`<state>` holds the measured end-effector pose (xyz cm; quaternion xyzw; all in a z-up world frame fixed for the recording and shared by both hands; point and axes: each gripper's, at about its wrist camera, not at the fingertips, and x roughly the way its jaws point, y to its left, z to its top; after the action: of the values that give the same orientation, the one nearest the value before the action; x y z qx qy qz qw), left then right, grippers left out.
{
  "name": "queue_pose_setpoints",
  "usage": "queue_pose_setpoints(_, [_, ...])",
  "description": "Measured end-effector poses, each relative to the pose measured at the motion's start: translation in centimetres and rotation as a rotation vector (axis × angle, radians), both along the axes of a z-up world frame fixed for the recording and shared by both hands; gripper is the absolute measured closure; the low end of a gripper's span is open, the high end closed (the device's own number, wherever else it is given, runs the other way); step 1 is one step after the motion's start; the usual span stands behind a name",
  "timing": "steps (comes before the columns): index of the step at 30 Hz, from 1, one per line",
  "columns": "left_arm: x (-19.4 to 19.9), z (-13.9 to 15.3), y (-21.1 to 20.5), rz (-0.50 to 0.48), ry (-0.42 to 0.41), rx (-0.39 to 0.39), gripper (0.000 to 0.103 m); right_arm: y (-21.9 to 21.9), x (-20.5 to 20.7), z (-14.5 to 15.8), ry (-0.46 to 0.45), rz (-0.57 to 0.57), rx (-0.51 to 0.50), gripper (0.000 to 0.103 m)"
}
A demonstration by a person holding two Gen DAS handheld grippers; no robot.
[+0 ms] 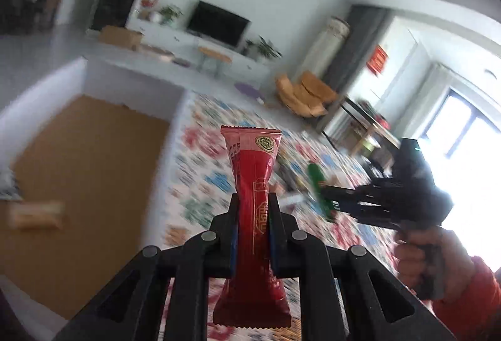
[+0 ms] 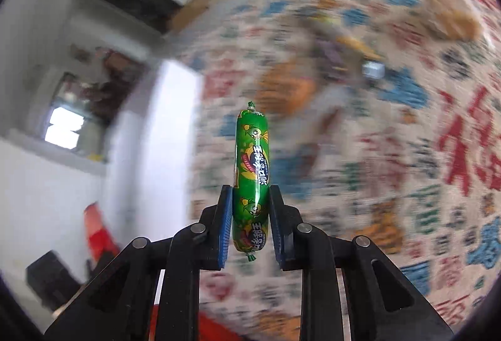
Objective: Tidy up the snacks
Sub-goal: 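Drop the red bar and green sausage into the white box, opening both grippers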
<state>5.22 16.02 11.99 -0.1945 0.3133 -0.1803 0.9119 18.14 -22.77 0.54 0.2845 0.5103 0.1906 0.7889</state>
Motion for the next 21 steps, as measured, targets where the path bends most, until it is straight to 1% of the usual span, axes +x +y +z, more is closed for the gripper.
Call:
queue_pose_setpoints(2, [0.2, 1.1, 3.9, 0.113, -0.004, 0.052, 0.089, 4.2, 0.2, 3.0, -0.052, 0.094, 0.07, 0.08])
queue_pose_setpoints(4, [0.5, 1.2, 6.6, 0.202, 0.023, 0.106, 0.088, 9.1, 0.4, 5.4, -0.094, 0.189, 0.121, 0.08])
queue_pose_setpoints(5, [0.8, 0.9, 8.3, 0.282, 0.051, 0.158, 0.084, 12.0, 0.6, 6.4, -0.112, 0.244, 0.139, 0.079])
queue_pose_setpoints(6, [1.0, 0.7, 9.3, 0.329, 0.078, 0.192, 0.078, 14.4, 0.8, 7.1, -0.127, 0.289, 0.145, 0.076])
queue_pose_setpoints(7, [1.1, 0.4, 10.3, 0.373, 0.109, 0.223, 0.06, 16.8, 1.1, 7.8, -0.142, 0.324, 0.143, 0.072])
queue_pose_setpoints(8, [0.9, 0.3, 11.5, 0.418, 0.134, 0.248, 0.04, 18.0, 1.2, 8.5, -0.153, 0.334, 0.149, 0.068])
queue_pose_setpoints(9, [0.5, 0.4, 12.0, 0.444, 0.132, 0.256, 0.035, 18.6, 1.2, 9.1, -0.167, 0.335, 0.167, 0.06])
queue_pose_setpoints(10, [-0.2, 0.5, 12.4, 0.467, 0.114, 0.256, 0.031, 18.3, 0.9, 10.0, -0.192, 0.328, 0.19, 0.056])
queue_pose_setpoints(11, [-1.1, 1.0, 12.6, 0.486, 0.086, 0.249, 0.025, 17.5, 0.4, 11.1, -0.235, 0.314, 0.21, 0.054])
queue_pose_setpoints(12, [-1.6, 1.2, 12.4, 0.491, 0.071, 0.241, 0.021, 16.5, -0.1, 12.4, -0.3, 0.296, 0.211, 0.046])
queue_pose_setpoints(13, [-1.9, 1.5, 11.7, 0.484, 0.056, 0.232, 0.02, 15.4, -0.5, 13.4, -0.369, 0.275, 0.188, 0.037])
queue_pose_setpoints(14, [-2.0, 1.6, 10.9, 0.466, 0.045, 0.225, 0.02, 13.8, -1.2, 14.5, -0.44, 0.243, 0.144, 0.035])
queue_pose_setpoints(16, [-1.9, 2.2, 7.5, 0.377, 0.021, 0.205, 0.02, 9.9, -2.1, 15.4, -0.567, 0.144, -0.013, 0.029])
queue_pose_setpoints(17, [-1.9, 2.4, 5.8, 0.333, 0.006, 0.197, 0.019, 8.0, -2.3, 15.2, -0.597, 0.101, -0.088, 0.027])
queue_pose_setpoints(18, [-2.0, 2.8, 3.6, 0.272, -0.012, 0.188, 0.018, 6.2, -2.2, 14.4, -0.611, 0.063, -0.166, 0.026])
queue_pose_setpoints(19, [-1.8, 2.9, 1.3, 0.208, -0.026, 0.184, 0.013, 4.3, -2.1, 13.2, -0.607, 0.024, -0.252, 0.026])
queue_pose_setpoints(20, [-1.6, 2.4, -1.9, 0.119, -0.027, 0.184, 0.004, 2.1, -1.8, 11.3, -0.582, -0.022, -0.35, 0.026])
queue_pose_setpoints(21, [-1.4, 2.0, -3.9, 0.059, -0.02, 0.186, 0.001, -0.3, -1.4, 8.8, -0.535, -0.072, -0.446, 0.026])
